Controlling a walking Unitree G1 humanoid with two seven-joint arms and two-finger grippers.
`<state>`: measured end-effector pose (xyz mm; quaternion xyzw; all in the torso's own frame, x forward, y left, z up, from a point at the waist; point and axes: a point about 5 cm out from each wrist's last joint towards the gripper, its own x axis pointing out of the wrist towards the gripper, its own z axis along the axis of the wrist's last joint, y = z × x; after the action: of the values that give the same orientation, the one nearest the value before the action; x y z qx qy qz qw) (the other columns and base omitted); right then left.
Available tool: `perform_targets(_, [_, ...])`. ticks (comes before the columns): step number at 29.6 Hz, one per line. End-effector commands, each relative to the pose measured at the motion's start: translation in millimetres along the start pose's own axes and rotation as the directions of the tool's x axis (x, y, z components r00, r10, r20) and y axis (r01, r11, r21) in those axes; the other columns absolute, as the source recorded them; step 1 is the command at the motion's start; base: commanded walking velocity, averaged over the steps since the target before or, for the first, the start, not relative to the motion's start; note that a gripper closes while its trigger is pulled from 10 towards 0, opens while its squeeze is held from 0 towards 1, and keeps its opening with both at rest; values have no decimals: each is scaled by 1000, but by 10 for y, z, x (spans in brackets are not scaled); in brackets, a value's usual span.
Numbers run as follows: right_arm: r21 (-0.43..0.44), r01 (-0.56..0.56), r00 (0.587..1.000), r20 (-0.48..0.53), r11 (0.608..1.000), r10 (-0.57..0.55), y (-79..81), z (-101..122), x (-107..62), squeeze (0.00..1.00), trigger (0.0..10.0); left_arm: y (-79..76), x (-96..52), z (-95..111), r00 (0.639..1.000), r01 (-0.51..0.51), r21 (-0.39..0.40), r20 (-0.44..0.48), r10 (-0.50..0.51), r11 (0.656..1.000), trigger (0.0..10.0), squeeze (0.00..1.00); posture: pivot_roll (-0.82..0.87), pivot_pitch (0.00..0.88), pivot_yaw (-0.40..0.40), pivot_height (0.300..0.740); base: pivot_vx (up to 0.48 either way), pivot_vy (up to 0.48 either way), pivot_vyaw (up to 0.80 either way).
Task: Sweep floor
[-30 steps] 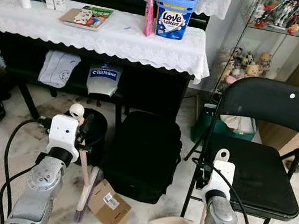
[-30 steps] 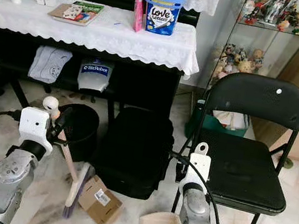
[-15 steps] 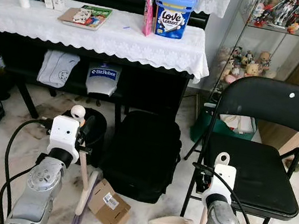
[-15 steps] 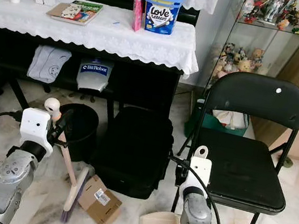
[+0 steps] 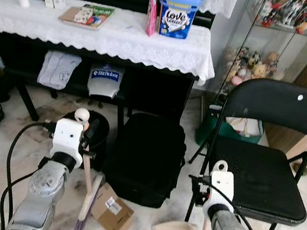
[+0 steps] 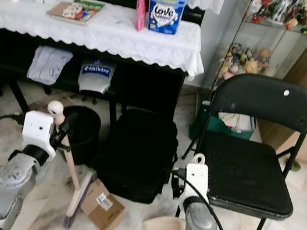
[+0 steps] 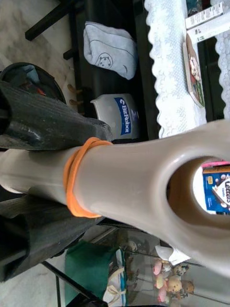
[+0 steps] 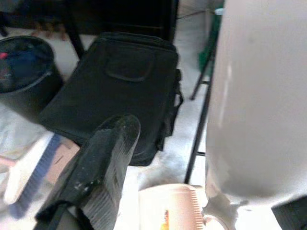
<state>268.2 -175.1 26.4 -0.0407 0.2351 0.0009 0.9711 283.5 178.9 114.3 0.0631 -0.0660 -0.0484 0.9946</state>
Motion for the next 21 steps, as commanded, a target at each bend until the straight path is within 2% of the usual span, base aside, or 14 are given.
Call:
perform_targets(1, [17,20,1000,12,1000,-20,-22,46,-8,1000,10000,-9,46,80,999,14,2,37,-15,1000,10000,0,57,0,-5,740,0,0,0])
perform_targets(5, [47,81,995,56,996,-83,-73,138,-13,1000,10000,-9,50,86,999,16,0,40,-16,1000,10000,0,58,0,-6,740,0,0,0])
perform_targets(7, [100,219,967,108,971,-229,-213,236,-28,0,10000,-15,54,89,999,19,-2,43,-19,1000,10000,0,58,0,-6,740,0,0,0])
perform_targets(10, [128,300,944,103,945,-314,-292,248,-34,0,10000,-35,59,85,999,26,-6,43,-26,1000,10000,0,56,0,-6,740,0,0,0])
perform_targets(21, [149,226,968,80,963,-240,-134,207,0,0,10000,-39,41,83,999,33,-7,40,-33,999,10000,0,67,0,-10,740,0,0,0])
